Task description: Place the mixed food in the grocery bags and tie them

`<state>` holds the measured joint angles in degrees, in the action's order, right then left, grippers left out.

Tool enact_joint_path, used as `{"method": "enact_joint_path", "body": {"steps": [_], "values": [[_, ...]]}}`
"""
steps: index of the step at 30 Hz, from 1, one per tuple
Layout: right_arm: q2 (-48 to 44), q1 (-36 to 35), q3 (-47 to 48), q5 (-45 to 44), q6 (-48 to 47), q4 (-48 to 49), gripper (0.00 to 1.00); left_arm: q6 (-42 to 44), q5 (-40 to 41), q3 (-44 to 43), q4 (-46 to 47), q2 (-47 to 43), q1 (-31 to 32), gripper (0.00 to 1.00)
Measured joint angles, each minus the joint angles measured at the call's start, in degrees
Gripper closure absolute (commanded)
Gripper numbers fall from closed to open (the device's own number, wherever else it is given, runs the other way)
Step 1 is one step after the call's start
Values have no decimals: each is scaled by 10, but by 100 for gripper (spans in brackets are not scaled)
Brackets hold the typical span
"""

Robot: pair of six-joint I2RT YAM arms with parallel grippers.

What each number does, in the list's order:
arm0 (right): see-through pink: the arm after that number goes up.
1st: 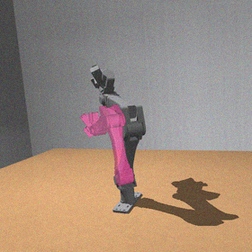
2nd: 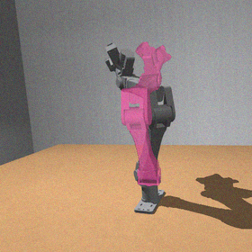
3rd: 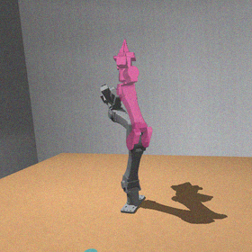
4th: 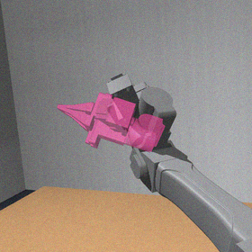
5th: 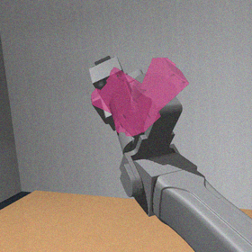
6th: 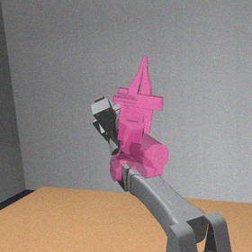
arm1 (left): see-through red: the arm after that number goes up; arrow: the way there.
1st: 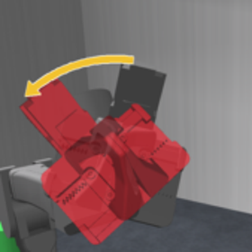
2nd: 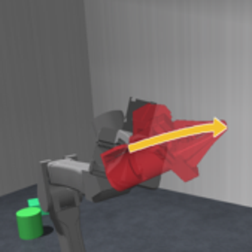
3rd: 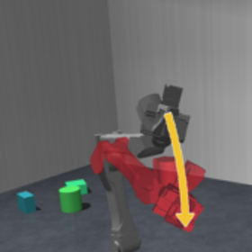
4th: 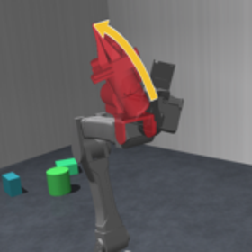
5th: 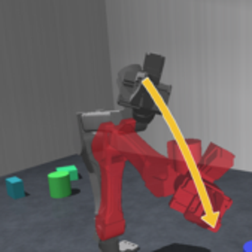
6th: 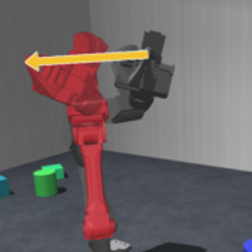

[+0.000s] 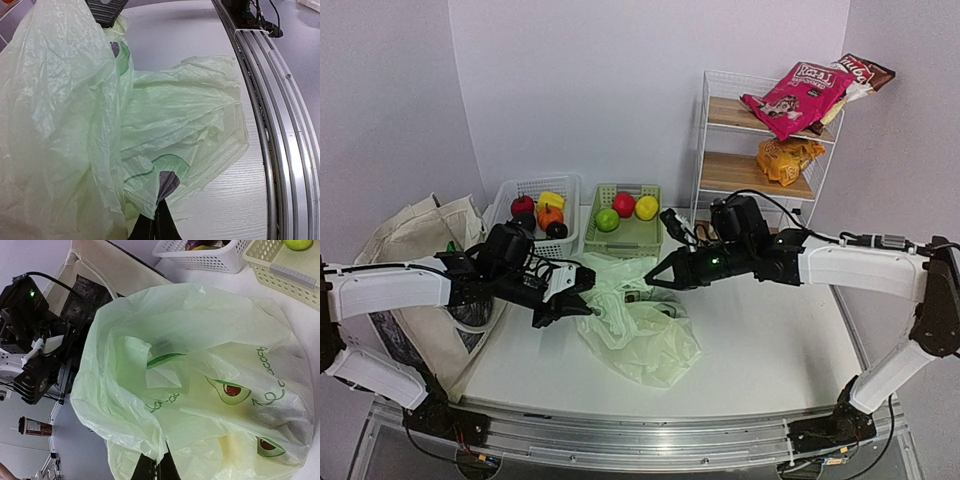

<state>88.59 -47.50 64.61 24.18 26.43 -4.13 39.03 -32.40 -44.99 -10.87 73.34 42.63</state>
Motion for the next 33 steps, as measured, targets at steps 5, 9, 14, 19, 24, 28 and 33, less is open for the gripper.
{"method": "enact_joint_path", "body": {"steps": [5,9,14,19,24,28,33], "values": [[45,3,13,21,-2,-6,100,0,0,0,0,0,0,100],[84,-4,13,50,-11,-13,100,0,0,0,0,0,0,100],[127,-16,24,79,-15,-10,100,0,-7,0,0,0,0,100],[169,-28,49,98,-11,24,99,0,-19,-3,-1,0,0,96],[181,-31,51,103,-6,54,99,15,-22,-10,-12,1,-19,78],[181,-31,51,104,-4,76,98,37,-21,-29,-38,9,-66,68],[183,-32,51,102,-2,91,98,83,-24,-49,-47,14,-78,72]]}}
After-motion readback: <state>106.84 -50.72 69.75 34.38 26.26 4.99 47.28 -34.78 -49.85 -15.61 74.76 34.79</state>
